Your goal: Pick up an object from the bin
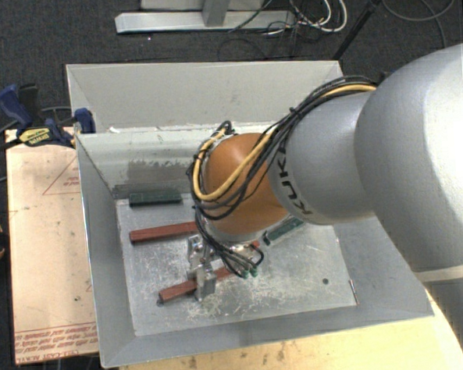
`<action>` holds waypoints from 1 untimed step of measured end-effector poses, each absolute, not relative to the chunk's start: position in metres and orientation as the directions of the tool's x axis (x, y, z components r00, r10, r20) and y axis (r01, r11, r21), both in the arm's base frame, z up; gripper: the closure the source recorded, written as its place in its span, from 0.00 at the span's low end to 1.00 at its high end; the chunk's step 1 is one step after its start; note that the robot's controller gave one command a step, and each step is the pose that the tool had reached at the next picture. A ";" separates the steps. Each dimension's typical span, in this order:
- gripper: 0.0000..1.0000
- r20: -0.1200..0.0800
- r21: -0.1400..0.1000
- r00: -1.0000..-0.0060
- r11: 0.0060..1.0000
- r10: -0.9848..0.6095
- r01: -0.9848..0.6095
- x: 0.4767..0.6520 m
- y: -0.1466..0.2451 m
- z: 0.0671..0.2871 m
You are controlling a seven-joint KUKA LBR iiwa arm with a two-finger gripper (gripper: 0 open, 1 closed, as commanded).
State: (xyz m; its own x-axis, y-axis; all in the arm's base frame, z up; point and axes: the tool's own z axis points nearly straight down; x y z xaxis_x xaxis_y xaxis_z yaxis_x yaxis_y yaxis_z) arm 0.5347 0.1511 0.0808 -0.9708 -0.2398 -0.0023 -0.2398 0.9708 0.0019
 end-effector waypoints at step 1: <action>1.00 0.005 0.001 -0.974 0.974 -0.228 -0.228 0.530 0.147 0.135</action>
Offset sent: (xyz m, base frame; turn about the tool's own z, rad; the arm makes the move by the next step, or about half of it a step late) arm -0.0077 -0.0044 0.1617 0.0864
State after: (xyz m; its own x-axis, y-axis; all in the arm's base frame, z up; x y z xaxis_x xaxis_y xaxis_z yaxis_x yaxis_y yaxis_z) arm 0.5300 0.1469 0.1346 -0.9737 -0.2276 0.0050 -0.2276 0.9738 0.0012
